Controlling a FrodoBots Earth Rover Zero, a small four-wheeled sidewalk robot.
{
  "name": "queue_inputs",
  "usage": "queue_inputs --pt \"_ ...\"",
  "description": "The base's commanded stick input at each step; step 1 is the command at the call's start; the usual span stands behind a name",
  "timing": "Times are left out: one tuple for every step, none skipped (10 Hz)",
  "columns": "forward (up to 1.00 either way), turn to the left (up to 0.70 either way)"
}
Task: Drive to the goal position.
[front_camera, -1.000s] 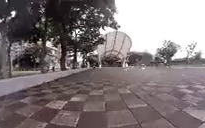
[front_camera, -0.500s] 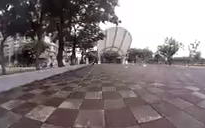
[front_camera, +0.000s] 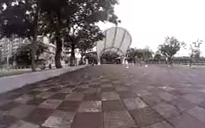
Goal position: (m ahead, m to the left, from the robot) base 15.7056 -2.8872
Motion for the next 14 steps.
queue_inputs --pt "1.00 0.00" --pt "1.00 0.00" --pt "1.00 0.00" --pt "1.00 0.00" --pt "1.00 0.00" --pt "1.00 0.00" --pt "1.00 0.00" --pt "1.00 0.00" --pt "1.00 0.00" --pt "1.00 0.00" --pt "1.00 0.00" --pt "1.00 0.00" --pt "1.00 0.00" --pt "1.00 0.00"
